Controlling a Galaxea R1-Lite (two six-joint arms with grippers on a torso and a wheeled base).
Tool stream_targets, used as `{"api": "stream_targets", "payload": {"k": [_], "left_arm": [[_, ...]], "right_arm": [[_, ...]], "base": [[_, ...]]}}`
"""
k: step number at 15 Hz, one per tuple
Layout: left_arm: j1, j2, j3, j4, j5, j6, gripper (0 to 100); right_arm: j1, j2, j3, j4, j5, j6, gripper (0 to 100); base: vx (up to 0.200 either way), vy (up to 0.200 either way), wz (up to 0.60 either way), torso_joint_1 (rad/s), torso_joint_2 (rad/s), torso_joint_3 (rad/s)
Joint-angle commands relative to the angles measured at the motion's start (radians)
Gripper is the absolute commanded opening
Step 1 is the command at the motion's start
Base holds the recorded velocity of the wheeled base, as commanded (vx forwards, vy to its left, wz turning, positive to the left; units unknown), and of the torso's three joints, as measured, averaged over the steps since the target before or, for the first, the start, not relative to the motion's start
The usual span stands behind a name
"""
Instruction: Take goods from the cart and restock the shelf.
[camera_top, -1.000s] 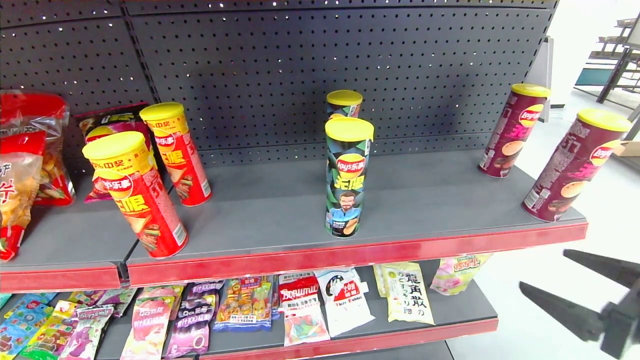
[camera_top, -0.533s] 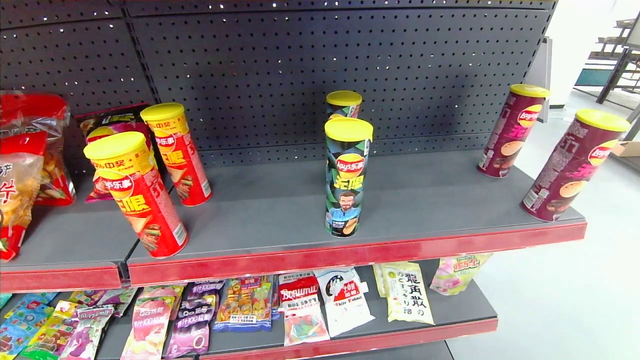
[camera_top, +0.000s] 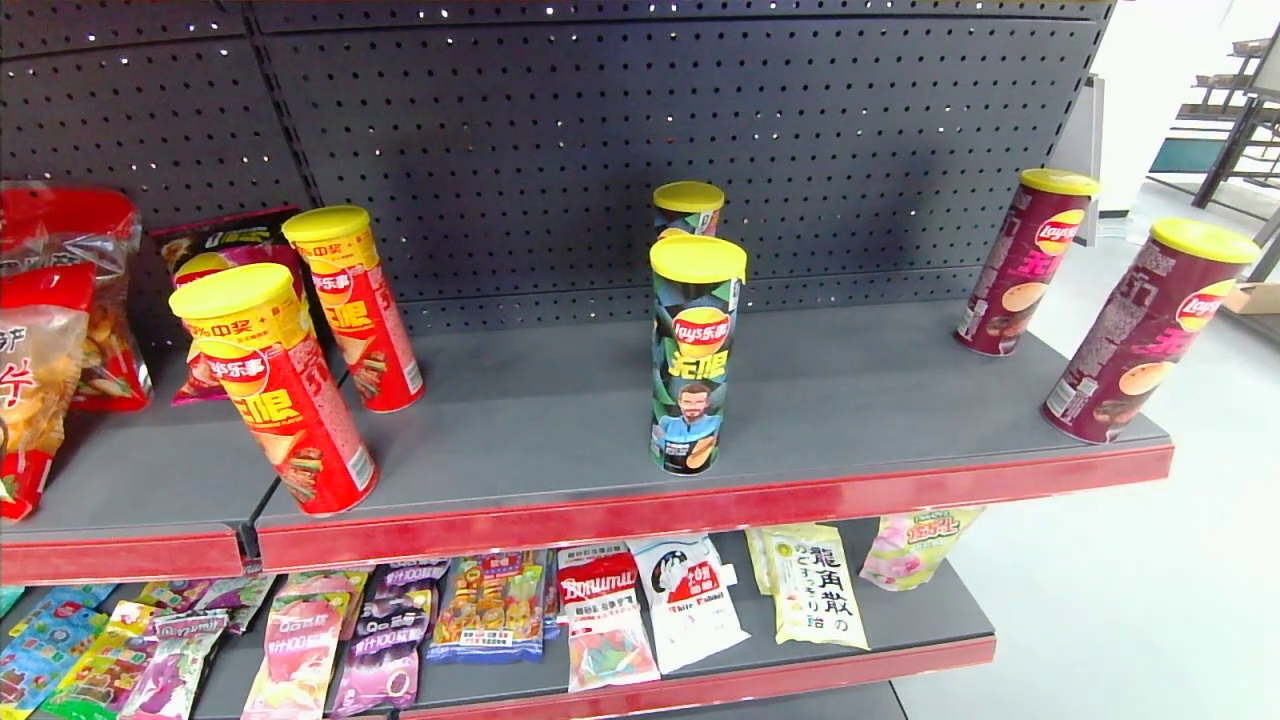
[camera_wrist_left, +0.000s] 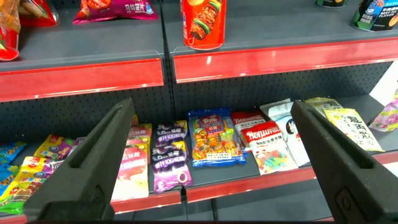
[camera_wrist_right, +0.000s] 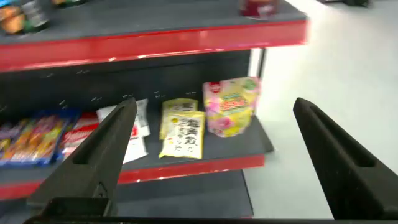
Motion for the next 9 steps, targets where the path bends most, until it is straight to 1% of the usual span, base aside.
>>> {"api": "stream_targets", "payload": {"k": [1,9], "left_arm": [[0.002,0.001,0.0,0.001,0.0,0.0,100],[0.0,0.001,0.0,-0.001,0.0,0.0,100]], "right_arm": [[0.002,-0.003,0.001,0.003,0.03,-0.019,100],[0.001,-0.003,0.001,0.003,-0.015,-0.015,100]], "base": [[0.0,0.0,0.0,0.0,0.0,0.0],[0.0,0.0,0.0,0.0,0.0,0.0]]}}
